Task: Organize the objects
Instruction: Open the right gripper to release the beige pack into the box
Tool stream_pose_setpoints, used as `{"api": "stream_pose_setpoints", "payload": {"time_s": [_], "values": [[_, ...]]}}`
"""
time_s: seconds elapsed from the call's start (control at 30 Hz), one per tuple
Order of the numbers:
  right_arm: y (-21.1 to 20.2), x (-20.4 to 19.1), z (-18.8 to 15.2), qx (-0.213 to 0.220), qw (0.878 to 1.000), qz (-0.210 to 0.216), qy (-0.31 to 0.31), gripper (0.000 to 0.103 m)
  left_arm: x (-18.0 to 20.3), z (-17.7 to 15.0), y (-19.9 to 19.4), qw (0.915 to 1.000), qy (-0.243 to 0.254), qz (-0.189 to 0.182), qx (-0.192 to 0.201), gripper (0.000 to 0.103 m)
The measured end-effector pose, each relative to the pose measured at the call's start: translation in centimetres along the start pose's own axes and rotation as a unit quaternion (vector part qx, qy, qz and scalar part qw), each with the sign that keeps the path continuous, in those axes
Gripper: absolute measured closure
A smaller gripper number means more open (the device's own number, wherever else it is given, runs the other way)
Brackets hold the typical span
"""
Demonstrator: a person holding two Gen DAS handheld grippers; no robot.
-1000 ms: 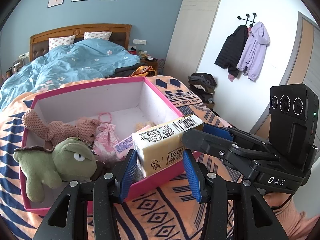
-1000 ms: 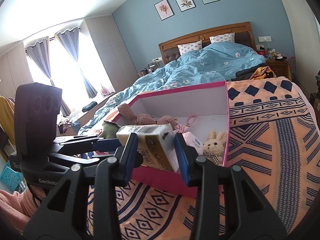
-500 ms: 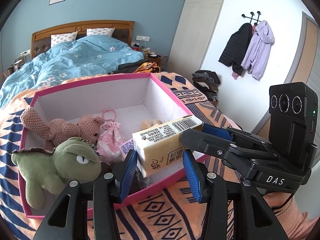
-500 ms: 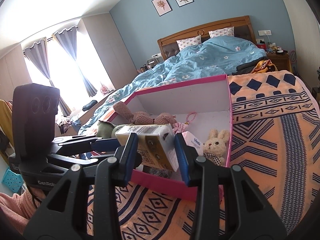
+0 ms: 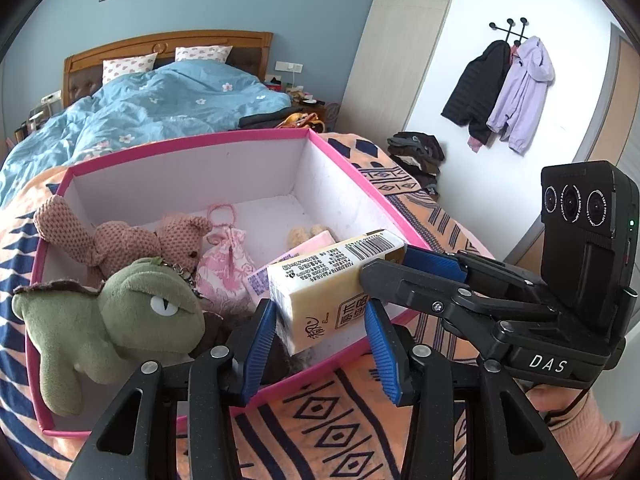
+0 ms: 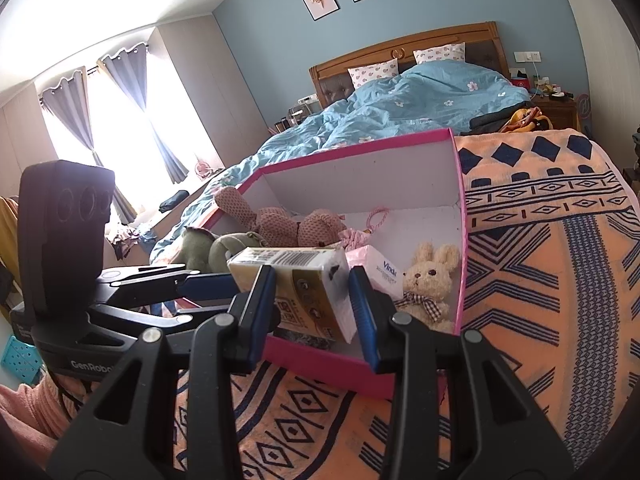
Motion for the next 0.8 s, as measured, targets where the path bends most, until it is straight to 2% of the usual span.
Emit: {"api": "stream_pose_setpoints", "payload": {"time_s": [0.5, 0.6, 0.67, 0.73, 0.8], "values": [[0.0, -0.2, -0.3, -0.007, 1.0, -0.009, -0.009, 0.062, 0.0, -0.4, 0.0, 1.0, 0.004, 0.004, 0.001, 0.058], [-0.1, -0.2, -0.4, -0.009, 1.0, -0.011, -0.009, 0.062, -0.1, -0.5, -0.4, 0.9999, 0.004, 0.01, 0.011, 0.052], [-0.3, -0.4, -0.7, -0.009, 1.0, -0.008, -0.011, 0.062, -0.2, -0.8, -0.7, 0.9999, 0.002, 0.009, 0.013, 0.044], [-0.7, -0.7, -0.9, -0.007, 1.0, -0.006, -0.014, 0.061, -0.2, -1.2, -1.1, 0.9997, 0.007, 0.015, 0.019, 0.042], [-1.3, -1.0, -1.0, 0.0, 1.0, -0.009, -0.02, 0.056, 0.0, -1.8, -2.0, 0.999, 0.016, 0.026, 0.034, 0.036]]}}
Point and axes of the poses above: each gripper's, at about its wrist camera, not at the fingertips, and y roughly the way its jaws point, x to its right, z to its top, the point moved 8 cm from there along y, roughly the way its jaws point, and after that the axes turned 8 degrees about -y, right-handed, at the moved point
